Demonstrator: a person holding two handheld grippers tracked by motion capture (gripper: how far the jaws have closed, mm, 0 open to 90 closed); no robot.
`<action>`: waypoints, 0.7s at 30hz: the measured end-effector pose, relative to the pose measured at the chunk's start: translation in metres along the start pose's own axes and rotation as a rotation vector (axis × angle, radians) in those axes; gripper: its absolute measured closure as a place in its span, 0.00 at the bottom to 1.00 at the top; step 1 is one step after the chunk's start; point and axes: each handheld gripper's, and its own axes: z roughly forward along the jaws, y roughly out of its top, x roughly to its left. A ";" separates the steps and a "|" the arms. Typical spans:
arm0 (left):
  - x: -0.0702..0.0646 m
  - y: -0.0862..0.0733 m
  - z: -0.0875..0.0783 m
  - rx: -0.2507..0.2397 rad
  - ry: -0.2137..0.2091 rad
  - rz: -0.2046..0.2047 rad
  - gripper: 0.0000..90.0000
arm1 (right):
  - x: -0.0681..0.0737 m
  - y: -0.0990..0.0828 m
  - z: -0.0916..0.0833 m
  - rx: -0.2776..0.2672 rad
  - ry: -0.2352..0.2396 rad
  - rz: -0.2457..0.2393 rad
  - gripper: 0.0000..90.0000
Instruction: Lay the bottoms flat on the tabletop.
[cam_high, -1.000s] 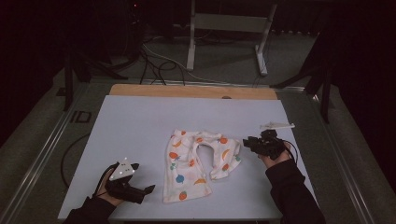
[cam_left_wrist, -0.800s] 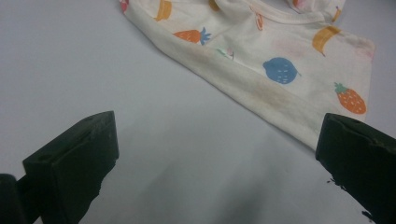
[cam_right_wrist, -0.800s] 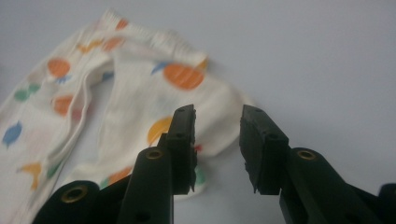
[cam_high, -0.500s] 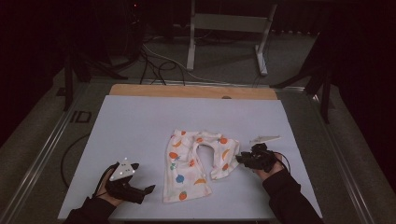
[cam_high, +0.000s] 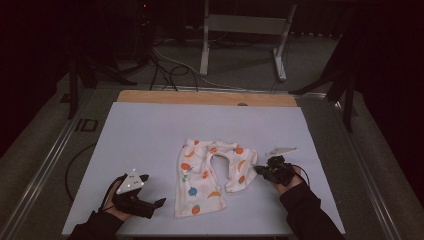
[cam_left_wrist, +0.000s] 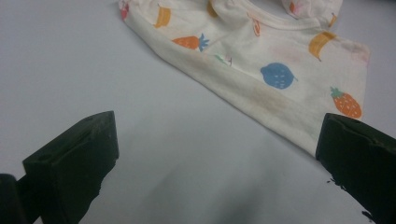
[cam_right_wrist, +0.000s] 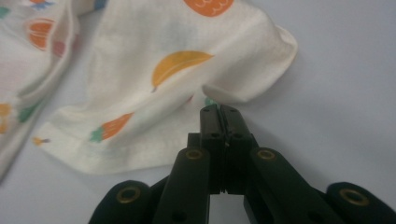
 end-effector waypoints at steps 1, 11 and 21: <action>0.000 0.000 -0.001 -0.003 -0.002 -0.001 0.00 | 0.005 -0.002 -0.005 -0.005 -0.007 -0.002 1.00; 0.000 0.001 -0.001 -0.015 -0.002 0.002 0.00 | 0.014 -0.020 -0.037 -0.058 -0.045 -0.001 0.99; 0.000 0.001 0.000 -0.011 -0.004 -0.002 0.00 | 0.008 -0.048 -0.061 -0.070 -0.042 0.054 0.99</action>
